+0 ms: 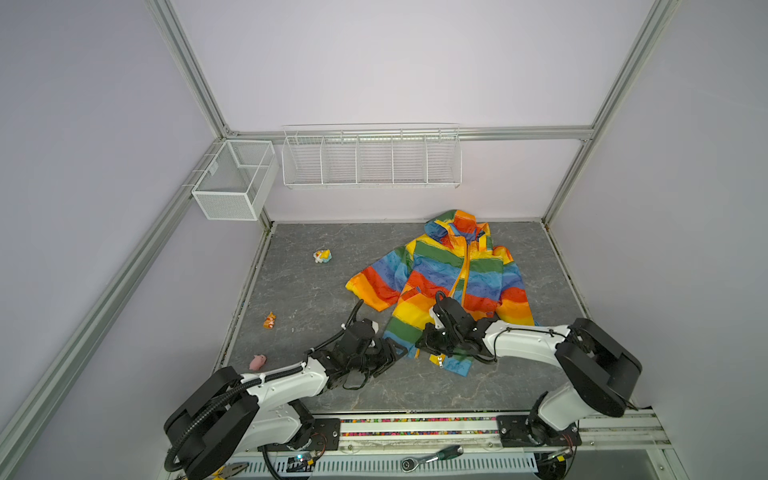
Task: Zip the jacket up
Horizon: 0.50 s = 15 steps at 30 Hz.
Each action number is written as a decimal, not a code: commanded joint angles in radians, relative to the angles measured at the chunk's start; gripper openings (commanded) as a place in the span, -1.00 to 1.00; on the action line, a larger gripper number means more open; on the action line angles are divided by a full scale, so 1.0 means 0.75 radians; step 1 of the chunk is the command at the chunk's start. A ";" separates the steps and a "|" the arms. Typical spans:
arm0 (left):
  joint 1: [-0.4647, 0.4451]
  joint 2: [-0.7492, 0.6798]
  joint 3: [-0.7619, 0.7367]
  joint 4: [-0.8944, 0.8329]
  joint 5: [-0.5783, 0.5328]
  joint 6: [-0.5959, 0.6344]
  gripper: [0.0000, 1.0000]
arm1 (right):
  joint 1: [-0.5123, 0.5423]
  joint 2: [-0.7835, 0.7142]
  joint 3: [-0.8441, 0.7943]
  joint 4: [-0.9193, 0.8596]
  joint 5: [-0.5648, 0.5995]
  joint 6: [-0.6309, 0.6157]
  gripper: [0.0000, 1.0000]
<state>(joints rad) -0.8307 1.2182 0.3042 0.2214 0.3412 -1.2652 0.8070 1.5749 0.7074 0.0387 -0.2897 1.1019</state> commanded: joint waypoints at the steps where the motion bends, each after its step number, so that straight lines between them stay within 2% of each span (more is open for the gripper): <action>1: 0.001 0.013 -0.011 0.245 -0.003 -0.134 0.26 | -0.026 -0.004 -0.022 0.126 -0.082 0.094 -0.86; 8: -0.015 0.080 -0.017 0.402 -0.013 -0.215 0.31 | -0.043 0.001 -0.042 0.227 -0.137 0.168 -0.86; 15: -0.026 0.252 -0.037 0.677 -0.018 -0.295 0.27 | -0.070 -0.023 -0.074 0.289 -0.171 0.217 -0.86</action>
<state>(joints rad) -0.8429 1.3693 0.2909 0.5919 0.3367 -1.4353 0.7628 1.5749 0.6735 0.2104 -0.3912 1.2163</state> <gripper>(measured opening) 0.643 0.069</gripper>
